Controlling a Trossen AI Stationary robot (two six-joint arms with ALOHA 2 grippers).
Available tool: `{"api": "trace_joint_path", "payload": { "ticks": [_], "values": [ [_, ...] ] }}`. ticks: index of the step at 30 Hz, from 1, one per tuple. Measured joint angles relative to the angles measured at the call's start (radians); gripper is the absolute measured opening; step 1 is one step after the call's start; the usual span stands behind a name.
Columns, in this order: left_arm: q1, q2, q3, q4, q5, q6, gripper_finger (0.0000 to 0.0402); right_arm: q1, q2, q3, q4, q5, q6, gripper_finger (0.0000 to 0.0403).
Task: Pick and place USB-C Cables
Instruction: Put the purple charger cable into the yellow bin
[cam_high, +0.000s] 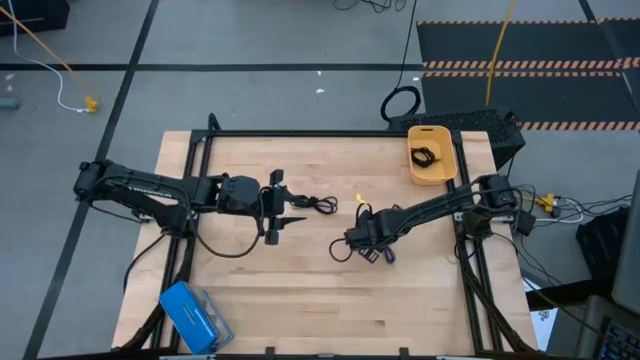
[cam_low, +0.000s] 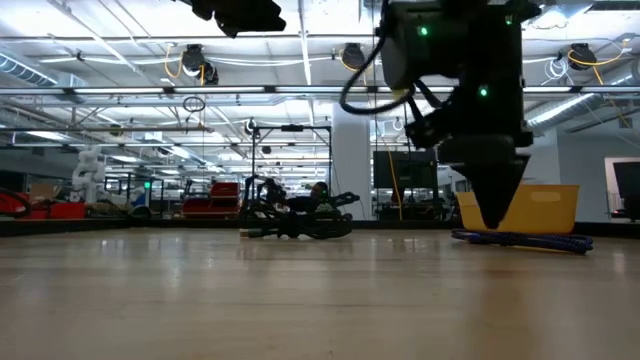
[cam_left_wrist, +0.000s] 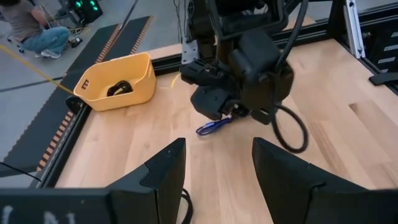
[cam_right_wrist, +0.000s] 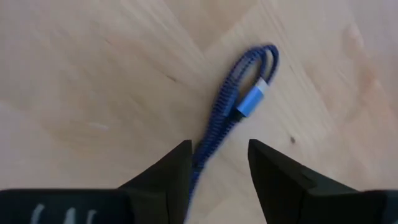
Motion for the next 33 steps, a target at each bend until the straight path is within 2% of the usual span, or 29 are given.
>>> {"api": "trace_joint_path", "payload": {
  "ticks": [9, 14, 28, 33],
  "values": [
    [0.000, 0.000, 0.000, -0.001, 0.000, 0.010, 0.0189, -0.040, -0.006, -0.089, 0.144, -0.103, -0.009, 0.0150],
    [0.000, 0.000, 0.000, 0.000, 0.000, 0.013, 0.0189, -0.059, -0.008, -0.102, 0.154, -0.106, -0.035, 0.0139],
    [0.000, 0.000, 0.000, 0.005, 0.000, 0.016, 0.0189, -0.080, -0.007, -0.164, 0.216, -0.145, -0.089, 0.0032],
    [0.000, 0.000, 0.000, 0.005, 0.000, 0.020, 0.0189, -0.080, -0.007, -0.165, 0.236, -0.150, -0.119, 0.0012]
  ]
}}
